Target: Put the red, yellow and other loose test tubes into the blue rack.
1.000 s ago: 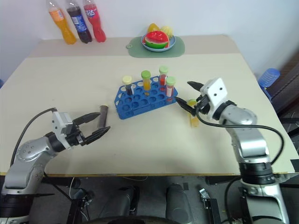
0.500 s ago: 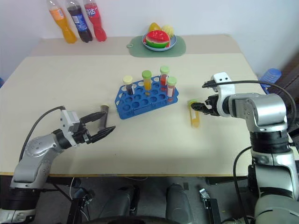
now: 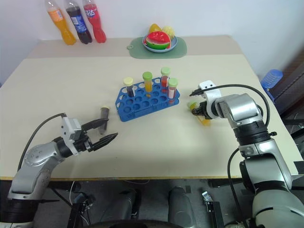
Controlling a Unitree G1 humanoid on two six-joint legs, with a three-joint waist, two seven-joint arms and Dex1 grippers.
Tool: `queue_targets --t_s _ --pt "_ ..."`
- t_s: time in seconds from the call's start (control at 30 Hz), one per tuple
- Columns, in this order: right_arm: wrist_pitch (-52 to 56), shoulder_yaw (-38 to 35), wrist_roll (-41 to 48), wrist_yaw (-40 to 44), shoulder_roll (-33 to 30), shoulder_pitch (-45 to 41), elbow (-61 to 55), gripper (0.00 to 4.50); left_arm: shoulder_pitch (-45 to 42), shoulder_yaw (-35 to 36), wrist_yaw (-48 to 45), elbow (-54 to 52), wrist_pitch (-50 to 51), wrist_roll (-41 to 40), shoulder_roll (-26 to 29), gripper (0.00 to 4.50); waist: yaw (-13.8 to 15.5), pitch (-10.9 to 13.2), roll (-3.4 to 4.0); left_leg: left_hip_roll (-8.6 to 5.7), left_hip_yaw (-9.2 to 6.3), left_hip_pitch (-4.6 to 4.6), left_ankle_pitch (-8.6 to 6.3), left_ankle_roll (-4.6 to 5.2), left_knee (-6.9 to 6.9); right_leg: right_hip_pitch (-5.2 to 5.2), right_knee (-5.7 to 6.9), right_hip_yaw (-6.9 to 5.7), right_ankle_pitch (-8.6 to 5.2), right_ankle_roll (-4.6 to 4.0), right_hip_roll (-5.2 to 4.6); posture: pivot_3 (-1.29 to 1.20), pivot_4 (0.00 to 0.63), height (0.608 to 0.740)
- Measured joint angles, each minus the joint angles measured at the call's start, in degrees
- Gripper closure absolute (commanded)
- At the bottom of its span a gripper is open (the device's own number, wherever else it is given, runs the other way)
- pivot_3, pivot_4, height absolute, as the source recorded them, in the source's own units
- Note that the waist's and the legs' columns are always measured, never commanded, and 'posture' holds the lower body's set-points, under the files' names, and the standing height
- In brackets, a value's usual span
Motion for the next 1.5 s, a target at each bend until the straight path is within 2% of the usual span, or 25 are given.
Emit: queue_targets --t_s 0.17,0.33,0.43,0.53,0.63,0.73,0.8,0.97,1.3,1.5 --pt "-14.95 1.86 -2.86 6.53 -5.31 7.6 -6.16 3.7 0.98 0.91 0.63 -1.01 0.29 -0.11 0.0 0.94 0.61 -0.04 -0.07 -0.03 -0.01 -0.01 -0.01 0.01 0.06 0.1 -0.05 -0.02 0.0 0.01 -0.03 0.0 0.15 0.74" --pt "-29.74 -6.6 2.32 16.78 -8.05 20.16 -14.86 3.7 0.91 1.18 0.61 -1.08 0.39 -0.55 0.04 0.94 1.44 -0.01 -0.08 0.01 0.0 -0.02 -0.03 0.06 -0.01 0.06 -0.09 -0.02 -0.01 0.02 -0.01 0.0 0.15 0.74" --pt "-35.29 -11.89 9.34 21.01 -2.58 23.94 -20.32 3.7 -0.18 1.17 0.32 -0.37 0.39 -0.66 0.09 0.94 1.12 0.0 -0.07 0.05 0.04 0.03 -0.03 0.05 0.0 0.06 -0.04 0.0 -0.01 0.02 0.02 0.0 0.15 0.74" --pt "-42.69 -13.25 10.87 17.25 8.42 22.36 -22.03 3.7 -2.59 1.1 -0.19 1.4 0.26 -0.64 0.09 0.94 0.97 -0.01 -0.07 0.06 0.0 0.17 -0.02 0.03 -0.01 0.16 0.02 0.0 -0.01 0.01 0.05 0.0 0.15 0.74" --pt "-52.2 -11.82 7.17 11.99 17.48 20.04 -18.5 3.7 -3.9 1.07 -0.53 3.04 0.06 -0.56 0.06 0.94 1.28 0.0 -0.07 0.02 0.0 0.17 -0.02 0.02 -0.03 0.14 0.0 0.0 -0.01 0.01 0.02 0.0 0.15 0.74" --pt "-61.92 -11.46 3.13 5.16 26.97 16.74 -10.2 3.7 -3.69 1.02 -0.68 3.94 0.07 -0.73 -0.09 0.94 1.35 0.0 -0.07 0.02 -0.01 0.13 0.02 -0.04 -0.07 0.03 0.01 0.02 -0.01 0.01 0.02 0.0 0.15 0.74" --pt "-68.1 -10.87 0.54 2.11 30.73 14.57 -4.37 3.7 -3.68 1.05 -1.08 3.86 0.24 -1.28 -0.12 0.94 1.34 0.0 -0.06 0.02 -0.01 0.13 0.04 -0.08 -0.1 0.01 0.02 0.02 0.0 0.01 0.02 0.0 0.15 0.74" --pt "-79.12 -11.47 -2.91 -2.17 34.65 10.45 9.19 3.7 -3.15 1.47 -2.27 3.63 0.67 -3.18 -0.1 0.94 1.31 0.01 -0.04 0.0 -0.02 0.14 0.04 -0.08 -0.12 0.02 0.04 0.02 -0.01 0.0 0.01 0.0 0.15 0.74" --pt "-92.97 -12.91 -5.84 -6.05 36.89 5.07 27.88 3.7 -2.13 3.22 -2.11 1.41 1.42 -4.32 0.3 0.94 -0.17 0.02 -0.03 0.02 -0.06 0.19 0.07 -0.13 -0.2 -0.01 0.11 0.02 -0.01 -0.01 0.07 0.0 0.15 0.74" --pt "-97.38 -13.28 -5.86 -5.54 38.55 4.88 31.64 3.7 -1.26 4.0 -1.88 0.77 1.63 -4.8 1.33 0.94 -0.21 0.02 -0.01 0.03 -0.06 0.26 0.07 -0.13 -0.21 0.05 0.13 0.03 -0.02 -0.02 0.08 0.0 0.15 0.74"
